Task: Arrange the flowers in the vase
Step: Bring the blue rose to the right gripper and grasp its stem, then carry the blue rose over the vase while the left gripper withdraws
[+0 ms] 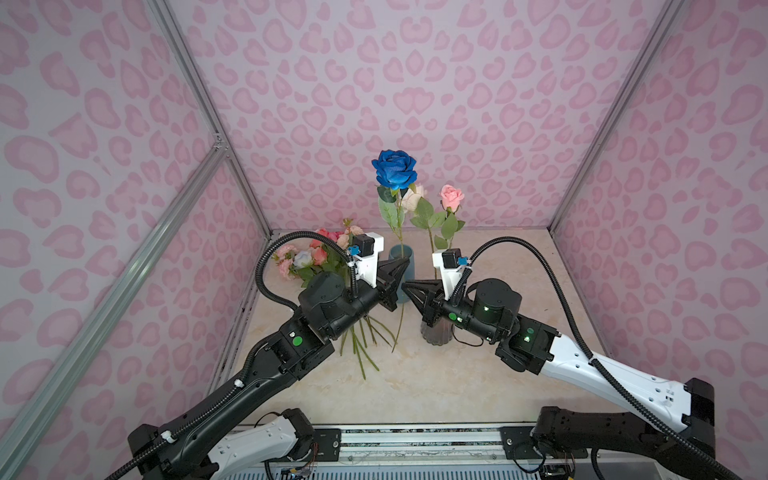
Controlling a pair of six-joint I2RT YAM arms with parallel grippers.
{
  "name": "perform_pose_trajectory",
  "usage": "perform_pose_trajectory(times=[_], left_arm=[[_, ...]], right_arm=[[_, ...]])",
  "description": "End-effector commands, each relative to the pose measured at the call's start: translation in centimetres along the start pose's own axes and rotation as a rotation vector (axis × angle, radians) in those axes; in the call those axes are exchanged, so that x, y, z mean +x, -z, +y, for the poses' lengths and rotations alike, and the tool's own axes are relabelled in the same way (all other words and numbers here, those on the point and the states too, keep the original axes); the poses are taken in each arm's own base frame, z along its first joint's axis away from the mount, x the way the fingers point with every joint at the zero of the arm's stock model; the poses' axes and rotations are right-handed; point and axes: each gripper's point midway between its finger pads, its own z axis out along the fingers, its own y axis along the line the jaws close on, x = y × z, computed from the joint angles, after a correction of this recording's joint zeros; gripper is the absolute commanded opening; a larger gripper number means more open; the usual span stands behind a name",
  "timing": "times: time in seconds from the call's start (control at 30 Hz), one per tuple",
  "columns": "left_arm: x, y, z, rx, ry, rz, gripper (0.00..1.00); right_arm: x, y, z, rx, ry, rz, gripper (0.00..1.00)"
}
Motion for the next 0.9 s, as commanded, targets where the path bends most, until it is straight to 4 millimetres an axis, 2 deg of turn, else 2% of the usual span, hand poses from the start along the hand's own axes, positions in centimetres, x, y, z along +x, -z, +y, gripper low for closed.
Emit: perform_pose_trajectory(times=[0.0,0.23,0.37,0.43,0.5,0.6,0.7,0.87], left_arm=[[-1.2,0.0,-0.4,0.017,-0.011,-0.045,0.03],[-0.7,-0.2,-0.2,0.009,-0.013,-0.037,0.03],[-0.5,-0.1,-0.1,0.003,-0.017,-0.028,0.05],[-0.5,-0.1,0.0,-0.005,-0.017,-0.023,0.16],[-0.6,0.0,0.6,-0.039,-0.009,-0.025,0.43],[-0.8,1.0,1.6,-0.097,0.000,-0.035,0.67],[-1.0,2.9,2.6,-0.147,-0.004,-0.056,0.76],[-0.3,6.7,5.2,-0.279,-0.004,-0.098,0.78]], right_arm=[[-0.2,-0.4,0.5,-0.026,-0.014,-0.005,0.16],[0.1,-0.7,0.4,-0.026,-0.015,0.007,0.17],[0.2,-0.7,0.1,-0.011,-0.015,0.005,0.06],[0.1,-0.6,0.1,-0.007,-0.007,0.005,0.04],[0.1,-0.6,-0.1,0.001,0.008,0.011,0.02],[0.1,-0.4,-0.5,0.026,0.030,0.013,0.02],[-0.4,0.3,-1.0,0.068,0.071,0.004,0.02],[-3.0,1.9,-1.3,0.139,0.171,-0.041,0.02]])
